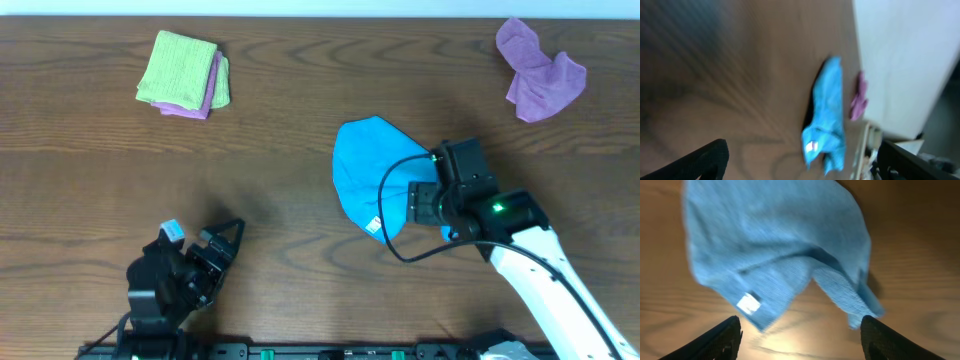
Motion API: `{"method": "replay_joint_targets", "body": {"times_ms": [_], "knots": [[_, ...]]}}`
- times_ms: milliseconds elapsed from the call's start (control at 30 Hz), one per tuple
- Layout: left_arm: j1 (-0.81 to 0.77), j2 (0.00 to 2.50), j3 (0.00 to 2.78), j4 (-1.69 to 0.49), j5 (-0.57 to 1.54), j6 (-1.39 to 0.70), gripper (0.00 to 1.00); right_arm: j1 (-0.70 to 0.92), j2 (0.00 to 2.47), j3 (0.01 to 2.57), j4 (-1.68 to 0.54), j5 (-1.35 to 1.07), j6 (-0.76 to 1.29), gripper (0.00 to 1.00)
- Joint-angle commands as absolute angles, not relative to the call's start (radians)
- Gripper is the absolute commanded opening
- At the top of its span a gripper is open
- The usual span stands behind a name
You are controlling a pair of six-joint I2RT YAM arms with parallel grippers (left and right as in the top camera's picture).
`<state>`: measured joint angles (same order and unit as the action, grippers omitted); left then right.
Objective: Fold the cloth
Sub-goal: 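Reach the left gripper to the blue cloth's left corner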
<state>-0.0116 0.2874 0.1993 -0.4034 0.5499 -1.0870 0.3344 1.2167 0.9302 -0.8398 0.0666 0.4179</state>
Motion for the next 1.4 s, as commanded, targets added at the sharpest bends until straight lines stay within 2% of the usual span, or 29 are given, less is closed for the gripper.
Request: {"method": "replay_joint_targets", "body": {"times_ms": [0, 300, 467, 767, 1167, 1367], "knots": [[-0.018, 0.421, 0.324, -0.404, 0.604, -0.963, 0.96, 0.292, 1.163, 0.942, -0.82, -0.051, 0.504, 0.76], [-0.121, 0.957, 0.791, -0.711, 0.558, -0.658, 0.96, 0.041, 1.09, 0.916, -0.82, -0.294, 0.527, 0.73], [-0.216, 1.159, 0.944, -0.748, 0.559, -0.598, 0.96, -0.081, 1.058, 0.851, -0.81, -0.379, 0.522, 0.69], [-0.277, 1.354, 0.964, -0.588, 0.622, -0.718, 0.96, -0.229, 0.97, 0.727, -0.741, -0.483, 0.506, 0.69], [-0.432, 1.67, 0.964, -0.228, 0.818, -0.868, 0.95, -0.234, 0.968, 0.725, -0.706, -0.482, 0.493, 0.75], [-0.473, 1.751, 0.964, -0.139, 0.889, -0.95, 0.95, -0.234, 0.968, 0.725, -0.706, -0.482, 0.493, 0.76]]}}
